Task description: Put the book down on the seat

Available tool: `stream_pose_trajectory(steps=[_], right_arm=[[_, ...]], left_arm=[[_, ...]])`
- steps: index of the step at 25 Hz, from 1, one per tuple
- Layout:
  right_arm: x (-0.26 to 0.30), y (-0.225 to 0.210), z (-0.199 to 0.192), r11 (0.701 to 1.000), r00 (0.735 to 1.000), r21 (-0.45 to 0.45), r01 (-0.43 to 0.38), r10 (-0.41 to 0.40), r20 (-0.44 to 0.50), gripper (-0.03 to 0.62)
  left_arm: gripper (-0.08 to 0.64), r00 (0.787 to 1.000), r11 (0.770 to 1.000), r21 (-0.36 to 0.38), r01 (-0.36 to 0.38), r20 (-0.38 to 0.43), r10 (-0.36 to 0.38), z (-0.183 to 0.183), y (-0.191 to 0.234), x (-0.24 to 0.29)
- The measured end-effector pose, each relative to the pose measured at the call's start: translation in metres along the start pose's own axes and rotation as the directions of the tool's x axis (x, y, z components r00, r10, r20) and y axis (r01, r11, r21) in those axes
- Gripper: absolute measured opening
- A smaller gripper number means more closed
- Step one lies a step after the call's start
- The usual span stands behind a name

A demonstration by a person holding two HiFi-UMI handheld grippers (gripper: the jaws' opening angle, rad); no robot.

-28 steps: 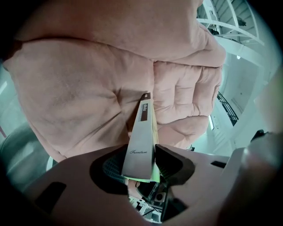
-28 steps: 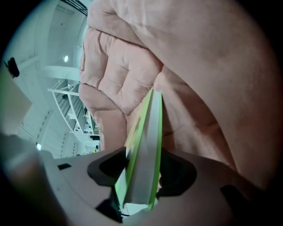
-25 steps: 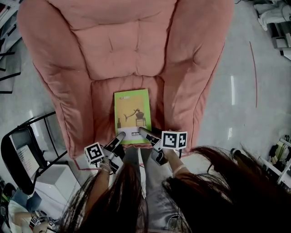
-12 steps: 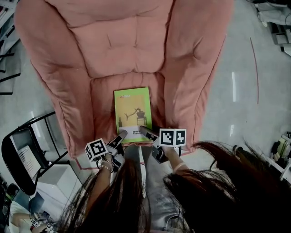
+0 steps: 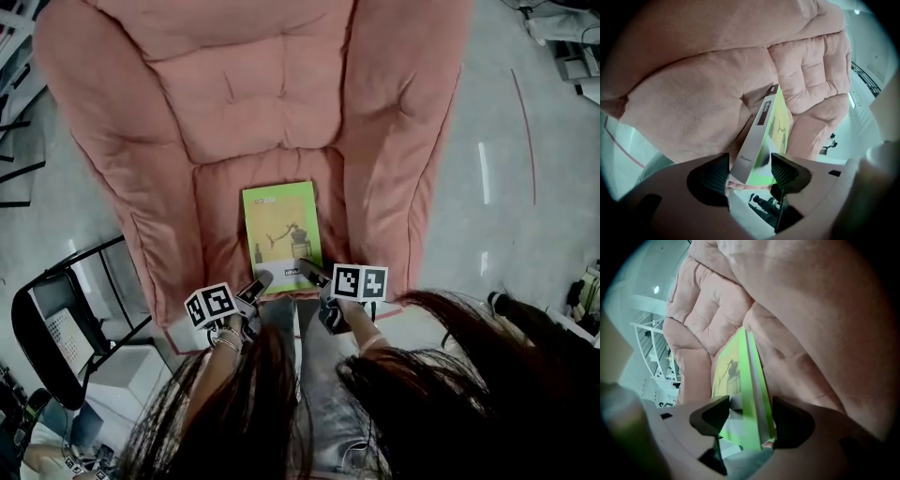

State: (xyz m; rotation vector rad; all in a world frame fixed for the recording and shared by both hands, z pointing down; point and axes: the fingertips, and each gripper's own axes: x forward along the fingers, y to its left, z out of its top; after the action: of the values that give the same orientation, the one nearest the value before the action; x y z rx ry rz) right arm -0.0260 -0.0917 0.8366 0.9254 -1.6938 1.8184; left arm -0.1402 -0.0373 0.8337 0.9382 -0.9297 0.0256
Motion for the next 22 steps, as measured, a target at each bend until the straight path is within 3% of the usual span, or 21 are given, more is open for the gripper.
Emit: stream_pose_trajectory(steps=[7, 18, 22], right_arm=[[-0.009, -0.015, -0.012, 0.996, 0.996, 0.029, 0.085, -0.086, 0.012, 0.285], [-0.033, -0.015, -0.045, 0.984, 0.984, 0.109, 0.138, -0.149, 0.099, 0.285], [-0.039, -0.011, -0.063, 0.981, 0.983, 0.104, 0.161, -0.169, 0.071, 0.285]], left_arm=[[0.265, 0.998, 0.999, 0.032, -0.014, -0.064, 0.016, -0.006, 0.005, -0.019], [0.265, 0.985, 0.993, 0.115, -0.037, -0.165, 0.056, -0.003, 0.021, -0.044], [0.264, 0.976, 0.992, 0.125, 0.017, -0.218, 0.011, -0.013, 0.003, -0.048]])
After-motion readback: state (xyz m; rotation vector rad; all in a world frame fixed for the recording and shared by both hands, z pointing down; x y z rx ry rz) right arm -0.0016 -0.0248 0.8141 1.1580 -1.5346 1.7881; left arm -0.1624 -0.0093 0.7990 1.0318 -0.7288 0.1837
